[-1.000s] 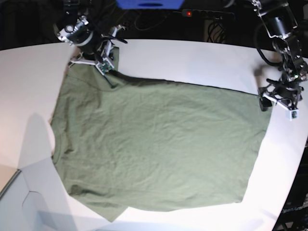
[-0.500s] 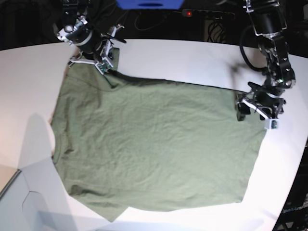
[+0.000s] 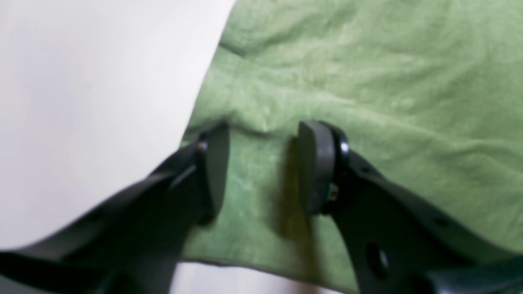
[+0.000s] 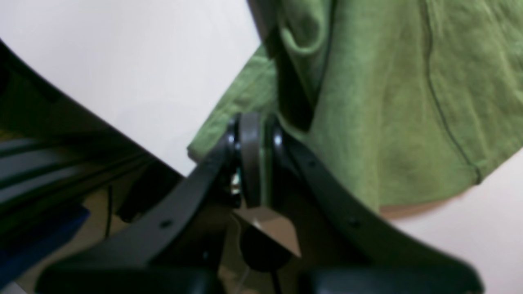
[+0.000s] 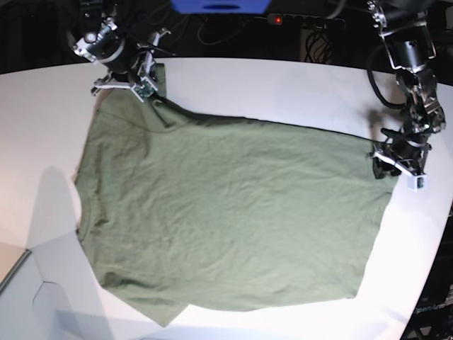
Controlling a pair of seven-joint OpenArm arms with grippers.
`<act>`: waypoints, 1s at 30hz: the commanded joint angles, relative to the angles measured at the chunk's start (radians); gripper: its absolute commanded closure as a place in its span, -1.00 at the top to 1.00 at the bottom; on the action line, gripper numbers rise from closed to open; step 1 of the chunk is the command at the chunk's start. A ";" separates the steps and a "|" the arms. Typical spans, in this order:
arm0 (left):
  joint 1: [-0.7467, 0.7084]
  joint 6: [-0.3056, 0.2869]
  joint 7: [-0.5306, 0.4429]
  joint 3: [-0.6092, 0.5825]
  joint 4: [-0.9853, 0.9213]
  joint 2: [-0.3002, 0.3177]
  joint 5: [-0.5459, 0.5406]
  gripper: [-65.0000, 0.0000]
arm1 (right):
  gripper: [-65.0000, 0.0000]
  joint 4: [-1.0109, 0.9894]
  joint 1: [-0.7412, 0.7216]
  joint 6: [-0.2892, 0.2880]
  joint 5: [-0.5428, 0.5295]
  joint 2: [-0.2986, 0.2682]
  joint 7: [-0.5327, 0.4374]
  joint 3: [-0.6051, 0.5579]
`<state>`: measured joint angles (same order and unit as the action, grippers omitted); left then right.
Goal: Layout the t-shirt on the table in an organized manner, then fold the t-shirt properly
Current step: 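Pinch the shirt with both grippers and pull to smooth wrinkles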
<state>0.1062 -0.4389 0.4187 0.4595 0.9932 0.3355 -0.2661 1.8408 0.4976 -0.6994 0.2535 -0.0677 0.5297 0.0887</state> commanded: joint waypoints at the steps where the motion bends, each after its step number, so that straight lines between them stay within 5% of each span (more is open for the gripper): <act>1: -0.001 0.012 0.068 -0.001 -0.012 0.009 0.032 -0.13 | -0.93 0.006 0.017 0.001 0.017 -0.019 0.025 0.006; 18: -0.001 0.012 0.068 0.000 -0.001 0.055 0.024 -0.12 | -0.93 0.050 0.126 0.001 0.016 -0.271 0.022 0.004; 22: -0.004 0.012 0.070 0.002 0.059 0.050 0.024 -0.12 | -0.93 0.133 0.121 0.001 0.016 -0.263 0.022 0.029; 30: -0.043 0.012 0.079 0.003 0.166 0.037 0.023 -0.12 | -0.93 0.178 0.006 0.001 0.017 -0.139 0.033 0.035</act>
<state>0.0540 -0.4278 0.5194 0.4564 1.1431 0.3508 -0.2371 2.0029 0.5037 -0.7021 0.2771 -0.1989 0.5797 0.1192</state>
